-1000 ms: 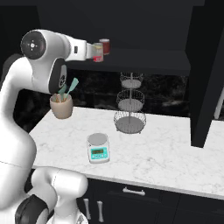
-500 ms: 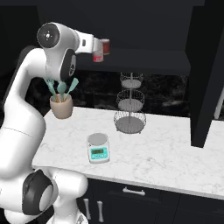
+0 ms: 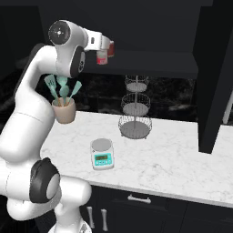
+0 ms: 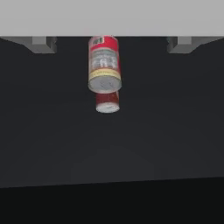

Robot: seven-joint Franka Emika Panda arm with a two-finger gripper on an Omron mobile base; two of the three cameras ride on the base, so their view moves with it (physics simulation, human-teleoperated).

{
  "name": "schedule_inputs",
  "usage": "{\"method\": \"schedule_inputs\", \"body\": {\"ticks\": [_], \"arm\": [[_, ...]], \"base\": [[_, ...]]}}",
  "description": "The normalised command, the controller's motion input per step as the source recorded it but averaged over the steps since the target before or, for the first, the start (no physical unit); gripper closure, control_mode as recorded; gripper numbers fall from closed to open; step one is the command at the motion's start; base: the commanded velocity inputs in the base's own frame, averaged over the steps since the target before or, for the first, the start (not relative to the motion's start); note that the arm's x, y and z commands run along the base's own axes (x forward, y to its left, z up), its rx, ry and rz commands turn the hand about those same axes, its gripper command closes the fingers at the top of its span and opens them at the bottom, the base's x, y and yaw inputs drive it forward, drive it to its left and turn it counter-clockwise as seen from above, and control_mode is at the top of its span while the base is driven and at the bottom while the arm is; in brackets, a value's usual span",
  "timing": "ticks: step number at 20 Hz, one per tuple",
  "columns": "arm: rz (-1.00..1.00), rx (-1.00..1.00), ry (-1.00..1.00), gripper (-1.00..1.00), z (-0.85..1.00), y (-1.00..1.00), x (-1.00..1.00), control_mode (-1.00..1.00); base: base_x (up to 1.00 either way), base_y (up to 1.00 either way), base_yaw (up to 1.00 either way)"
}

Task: Pick the canned food and place it on the digital scale for weighing, and close the cabinet.

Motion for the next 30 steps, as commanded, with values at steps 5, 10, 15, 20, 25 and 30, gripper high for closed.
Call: {"method": "schedule_inputs", "body": {"ticks": [5, 10, 15, 20, 25, 30], "arm": [[0.01, 0.0, 0.01, -1.0, -0.03, 0.0, 0.56, -1.0], [0.0, 0.0, 0.01, -1.0, -0.16, 0.0, 0.56, -1.0], [0.0, 0.0, 0.01, -1.0, -0.25, -0.09, 0.24, -1.0], [0.0, 0.0, 0.0, -1.0, -0.39, 0.0, 0.32, -1.0], [0.0, 0.0, 0.0, -1.0, -0.14, -0.04, 0.39, -1.0], [0.0, 0.0, 0.0, -1.0, -0.34, -0.02, 0.21, -1.0]], "base": [[0.0, 0.0, 0.0], [0.0, 0.0, 0.0], [0.0, 0.0, 0.0], [0.0, 0.0, 0.0], [0.0, 0.0, 0.0], [0.0, 0.0, 0.0]]}}
